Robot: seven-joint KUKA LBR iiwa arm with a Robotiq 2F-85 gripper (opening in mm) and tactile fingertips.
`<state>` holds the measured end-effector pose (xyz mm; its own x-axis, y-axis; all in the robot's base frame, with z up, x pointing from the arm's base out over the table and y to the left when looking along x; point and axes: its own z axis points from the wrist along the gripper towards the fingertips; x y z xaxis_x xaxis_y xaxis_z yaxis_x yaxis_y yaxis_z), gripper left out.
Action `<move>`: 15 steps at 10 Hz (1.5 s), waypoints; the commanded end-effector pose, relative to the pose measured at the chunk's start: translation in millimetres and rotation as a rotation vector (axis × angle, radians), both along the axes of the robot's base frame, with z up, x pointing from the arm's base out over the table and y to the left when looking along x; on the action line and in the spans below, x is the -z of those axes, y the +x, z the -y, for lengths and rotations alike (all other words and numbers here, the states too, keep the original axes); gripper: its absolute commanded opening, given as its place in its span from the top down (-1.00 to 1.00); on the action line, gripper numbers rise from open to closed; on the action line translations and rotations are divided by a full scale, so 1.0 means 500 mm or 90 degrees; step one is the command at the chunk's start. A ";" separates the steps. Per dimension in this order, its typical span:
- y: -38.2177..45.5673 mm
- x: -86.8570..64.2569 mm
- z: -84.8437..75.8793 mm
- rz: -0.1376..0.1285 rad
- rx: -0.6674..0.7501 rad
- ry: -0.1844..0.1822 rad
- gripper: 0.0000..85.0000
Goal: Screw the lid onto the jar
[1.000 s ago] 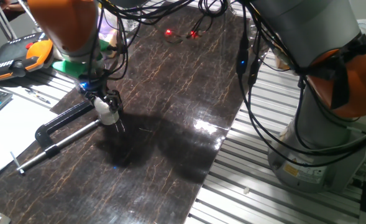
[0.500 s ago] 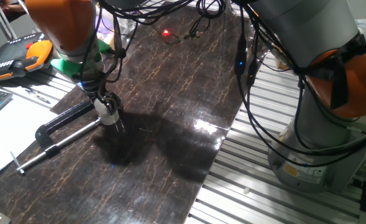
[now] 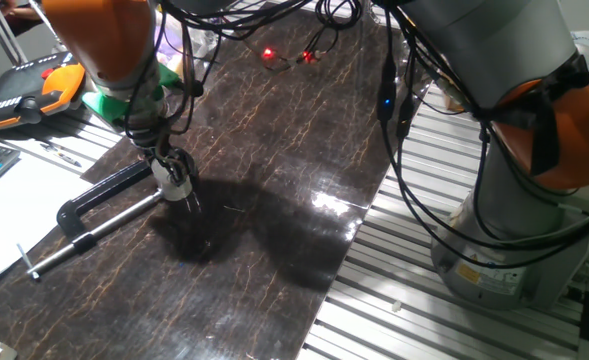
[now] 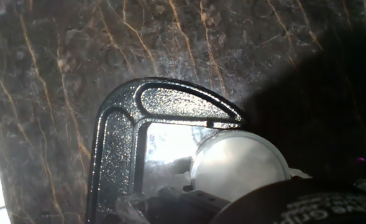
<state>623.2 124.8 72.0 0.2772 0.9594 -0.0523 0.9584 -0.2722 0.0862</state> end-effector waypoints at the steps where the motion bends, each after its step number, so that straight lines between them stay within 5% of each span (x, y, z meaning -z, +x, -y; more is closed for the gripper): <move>1: 0.001 -0.001 0.000 0.003 0.004 -0.001 -0.92; 6: 0.002 -0.005 0.002 0.004 -0.039 -0.009 -1.00; 9: 0.002 -0.008 0.007 0.004 -0.209 -0.020 -1.00; 15: 0.002 -0.014 0.007 -0.040 -0.687 -0.032 -1.00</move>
<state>623.9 121.2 78.6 -0.0743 0.9938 -0.0824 0.9970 0.0758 0.0152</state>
